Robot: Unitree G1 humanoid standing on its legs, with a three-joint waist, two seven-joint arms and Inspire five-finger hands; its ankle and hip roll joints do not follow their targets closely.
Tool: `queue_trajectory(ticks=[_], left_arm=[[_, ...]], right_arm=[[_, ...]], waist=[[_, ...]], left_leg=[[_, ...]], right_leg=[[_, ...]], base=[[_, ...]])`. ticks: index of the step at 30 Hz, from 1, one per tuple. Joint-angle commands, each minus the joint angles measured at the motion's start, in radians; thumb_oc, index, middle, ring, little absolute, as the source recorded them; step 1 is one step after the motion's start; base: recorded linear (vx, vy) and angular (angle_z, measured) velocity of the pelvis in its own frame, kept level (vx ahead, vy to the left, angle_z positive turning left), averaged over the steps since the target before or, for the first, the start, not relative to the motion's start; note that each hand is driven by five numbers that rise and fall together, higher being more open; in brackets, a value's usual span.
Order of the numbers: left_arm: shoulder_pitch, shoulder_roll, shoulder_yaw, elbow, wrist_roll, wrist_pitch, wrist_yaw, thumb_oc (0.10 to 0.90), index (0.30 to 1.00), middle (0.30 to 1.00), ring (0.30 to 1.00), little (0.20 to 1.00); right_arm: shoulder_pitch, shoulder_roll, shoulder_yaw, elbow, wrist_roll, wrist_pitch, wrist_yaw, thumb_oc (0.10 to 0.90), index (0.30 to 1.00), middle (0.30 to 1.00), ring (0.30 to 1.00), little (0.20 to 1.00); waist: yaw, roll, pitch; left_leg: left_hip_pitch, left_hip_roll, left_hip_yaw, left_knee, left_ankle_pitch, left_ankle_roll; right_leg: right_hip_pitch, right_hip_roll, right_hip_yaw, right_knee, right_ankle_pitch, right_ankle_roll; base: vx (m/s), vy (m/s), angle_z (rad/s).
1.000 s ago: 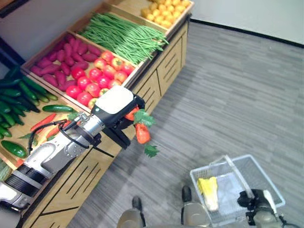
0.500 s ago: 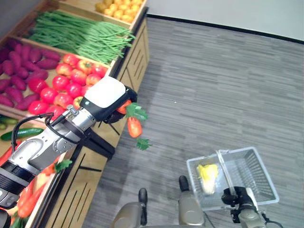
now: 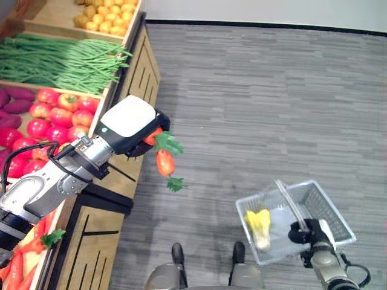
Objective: Get the vegetables into the basket
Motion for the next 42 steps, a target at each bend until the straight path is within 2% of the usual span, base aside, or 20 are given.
queue_trajectory(ticks=[1,6,11,13,14,20,21,25,30,36,37,42], left_arm=[[-0.054,-0.002,0.089,-0.036,-0.073,-0.026,0.059,0.4,0.3,0.3,0.3,0.3],[-0.09,-0.046,0.044,-0.044,-0.106,-0.034,0.039,0.4,0.3,0.3,0.3,0.3],[-0.155,-0.144,-0.056,-0.045,-0.143,-0.041,0.013,0.4,0.3,0.3,0.3,0.3],[-0.19,-0.207,-0.111,-0.028,-0.161,-0.039,0.008,0.4,0.3,0.3,0.3,0.3],[-0.238,-0.263,-0.168,0.002,-0.141,-0.033,-0.001,0.4,0.3,0.3,0.3,0.3],[-0.305,-0.361,-0.265,0.056,-0.112,-0.026,-0.028,0.4,0.3,0.3,0.3,0.3],[-0.306,-0.38,-0.274,0.069,-0.123,-0.022,-0.041,0.4,0.3,0.3,0.3,0.3],[-0.344,-0.392,-0.323,0.138,-0.048,-0.012,-0.034,0.4,0.3,0.3,0.3,0.3],[-0.363,-0.401,-0.362,0.214,0.033,-0.005,-0.021,0.4,0.3,0.3,0.3,0.3],[-0.343,-0.402,-0.358,0.254,0.07,0.0,-0.017,0.4,0.3,0.3,0.3,0.3],[-0.311,-0.394,-0.341,0.299,0.098,0.008,-0.015,0.4,0.3,0.3,0.3,0.3],[-0.273,-0.387,-0.305,0.354,0.116,0.021,-0.004,0.4,0.3,0.3,0.3,0.3]], right_arm=[[-0.072,-0.11,-0.018,-0.066,-0.03,-0.091,-0.081,0.4,0.3,0.3,0.3,0.3],[-0.139,-0.146,0.037,-0.16,-0.017,-0.109,-0.069,0.4,0.3,0.3,0.3,0.3],[-0.308,-0.107,0.143,-0.239,0.026,-0.128,-0.074,0.4,0.3,0.3,0.3,0.3],[-0.375,-0.081,0.196,-0.251,0.048,-0.133,-0.061,0.4,0.3,0.3,0.3,0.3],[-0.42,-0.065,0.237,-0.259,0.061,-0.133,-0.044,0.4,0.3,0.3,0.3,0.3],[-0.477,-0.043,0.292,-0.296,0.074,-0.128,-0.023,0.4,0.3,0.3,0.3,0.3],[-0.48,-0.028,0.296,-0.33,0.113,-0.135,-0.009,0.4,0.3,0.3,0.3,0.3],[-0.471,-0.021,0.321,-0.479,0.205,-0.166,0.052,0.4,0.3,0.3,0.3,0.3],[-0.451,-0.041,0.342,-0.619,0.251,-0.186,0.096,0.4,0.3,0.3,0.3,0.3],[-0.434,-0.07,0.341,-0.692,0.263,-0.197,0.121,0.4,0.3,0.3,0.3,0.3],[-0.423,-0.104,0.33,-0.773,0.293,-0.21,0.148,0.4,0.3,0.3,0.3,0.3],[-0.391,-0.141,0.306,-0.89,0.376,-0.227,0.195,0.4,0.3,0.3,0.3,0.3]], waist=[[0.016,-0.02,-0.09],[0.008,-0.008,-0.097],[0.002,0.016,-0.116],[0.001,0.023,-0.126],[-0.004,0.027,-0.133],[-0.019,0.025,-0.142],[-0.023,0.025,-0.143],[-0.038,0.025,-0.139],[-0.049,0.024,-0.14],[-0.053,0.021,-0.148],[-0.056,0.019,-0.155],[-0.059,0.014,-0.162]], left_leg=[[-0.043,0.029,-0.029,-0.031,0.017,-0.055],[-0.025,0.063,-0.028,-0.047,0.034,-0.076],[0.002,0.078,-0.013,-0.053,0.033,-0.084],[0.011,0.081,-0.001,-0.053,0.028,-0.087],[0.018,0.083,0.006,-0.053,0.025,-0.088],[0.031,0.083,0.018,-0.053,0.016,-0.088],[0.033,0.084,0.022,-0.053,0.014,-0.088],[0.037,0.083,0.035,-0.053,0.011,-0.088],[0.04,0.085,0.043,-0.053,0.008,-0.089],[0.046,0.085,0.05,-0.053,0.004,-0.089],[0.056,0.087,0.06,-0.053,0.001,-0.091],[0.061,0.091,0.07,-0.053,0.001,-0.094]], right_leg=[[-0.069,-0.039,-0.011,0.062,-0.021,0.055],[-0.041,-0.006,-0.013,0.011,-0.018,0.043],[-0.022,0.012,0.006,0.0,-0.03,0.033],[-0.022,0.012,0.017,0.0,-0.032,0.032],[-0.021,0.011,0.022,0.0,-0.031,0.032],[-0.019,0.011,0.033,0.0,-0.028,0.037],[-0.02,0.011,0.038,0.0,-0.028,0.037],[-0.025,0.011,0.05,0.0,-0.025,0.039],[-0.027,0.009,0.056,0.0,-0.022,0.043],[-0.027,0.009,0.061,0.0,-0.023,0.044],[-0.023,0.013,0.063,0.0,-0.024,0.044],[-0.021,0.016,0.071,0.0,-0.025,0.044]], base=[[0.0,-0.167,-0.08],[0.02,-0.138,-0.05],[0.03,-0.059,-0.12],[0.04,-0.008,-0.15],[0.04,-0.008,-0.12],[0.03,-0.006,-0.07],[0.03,0.002,-0.04],[0.01,0.011,-0.05],[0.0,0.003,-0.11],[0.01,-0.002,0.0],[0.04,-0.01,-0.01],[0.02,-0.015,-0.13]])
